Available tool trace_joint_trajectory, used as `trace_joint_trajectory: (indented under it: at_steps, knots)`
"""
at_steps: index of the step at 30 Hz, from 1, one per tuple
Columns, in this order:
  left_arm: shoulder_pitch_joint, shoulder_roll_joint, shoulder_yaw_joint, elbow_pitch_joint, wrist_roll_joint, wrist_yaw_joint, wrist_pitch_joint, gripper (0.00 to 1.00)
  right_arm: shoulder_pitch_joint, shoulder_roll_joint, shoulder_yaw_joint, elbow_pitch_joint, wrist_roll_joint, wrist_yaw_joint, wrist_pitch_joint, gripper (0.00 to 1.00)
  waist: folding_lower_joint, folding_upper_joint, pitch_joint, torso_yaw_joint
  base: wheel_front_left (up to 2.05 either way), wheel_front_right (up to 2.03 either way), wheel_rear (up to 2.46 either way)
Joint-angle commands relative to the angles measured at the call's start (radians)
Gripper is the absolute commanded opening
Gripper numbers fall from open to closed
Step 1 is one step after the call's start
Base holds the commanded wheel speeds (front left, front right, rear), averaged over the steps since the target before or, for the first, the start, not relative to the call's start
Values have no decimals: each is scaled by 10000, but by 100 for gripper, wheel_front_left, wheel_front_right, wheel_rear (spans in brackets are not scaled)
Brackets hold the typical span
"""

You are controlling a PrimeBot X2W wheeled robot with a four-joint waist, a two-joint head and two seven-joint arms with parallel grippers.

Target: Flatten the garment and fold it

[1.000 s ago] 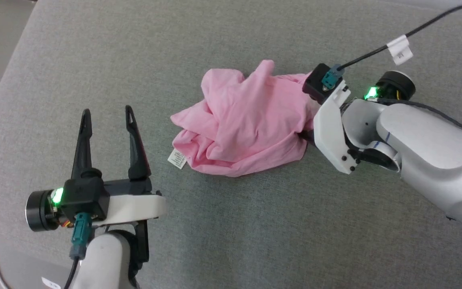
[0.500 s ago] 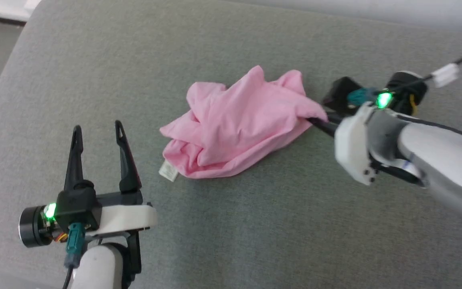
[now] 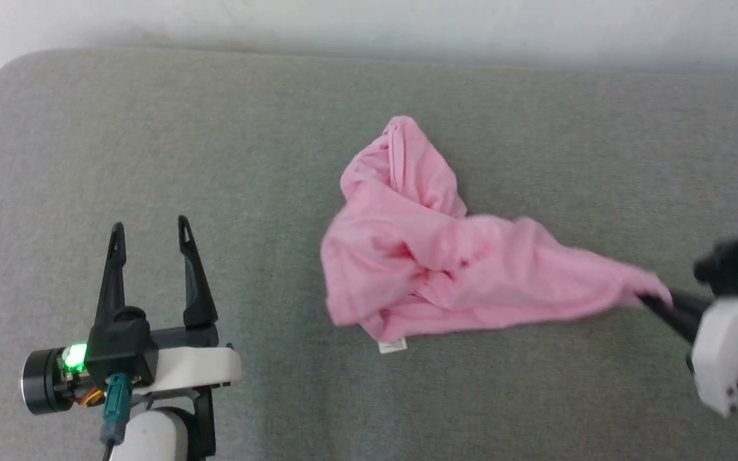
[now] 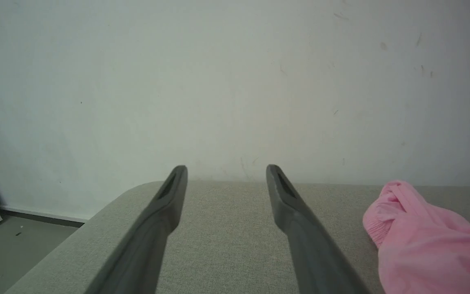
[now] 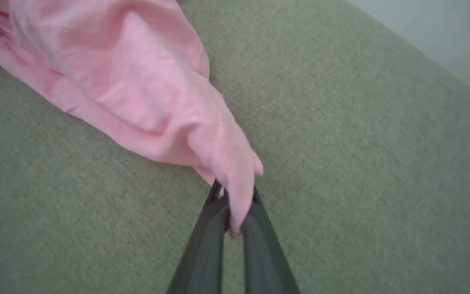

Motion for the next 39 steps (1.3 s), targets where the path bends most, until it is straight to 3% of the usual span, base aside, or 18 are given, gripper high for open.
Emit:
trace_joint_trajectory:
  at_steps: [1,7,8,9,10,18,24,29,34,39]
  knots:
    - [175,49,-4,-14,52,-27,-47,100,315,-8,-80,59,23,-11,-5,0,1,-1,-245,-280,0,0,0]
    - [285,96,-109,66,67,-42,-47,100,2687,396,-1086,549,-126,-11,326,0,1,-1,-447,-441,0,0,0]
    - [304,105,-120,76,65,-42,-47,100,2906,500,-1330,570,-174,-11,251,11,1,-1,-481,-461,0,0,0]
    - [326,120,-127,82,64,-44,-47,100,3076,606,-1606,561,-221,-11,174,47,1,-1,-520,-484,0,0,0]
    - [352,134,-135,92,65,-44,-47,100,3184,678,-1884,486,-326,-11,106,100,1,-1,-561,-502,0,0,0]
    - [510,277,-257,132,118,-27,-47,100,3126,595,-4815,-1449,-2016,-11,304,100,1,-1,-863,-460,0,0,0]
    - [429,278,-384,92,96,8,-47,100,2689,1087,-6099,-3093,-2938,-11,1601,100,1,-1,-797,-258,0,0,0]
    - [270,243,-481,31,60,31,-47,100,1630,1186,-5235,-3371,-2934,-11,2994,100,1,-1,-530,-77,0,0,0]
    - [24,189,-596,12,35,29,-47,100,-89,1285,-3244,-3341,-2556,-11,4124,100,1,-1,-167,163,0,0,0]
    - [-295,89,-706,-37,-10,48,-47,100,-2030,1774,-1154,-2513,-2005,-11,5009,100,1,-1,399,403,0,0,0]
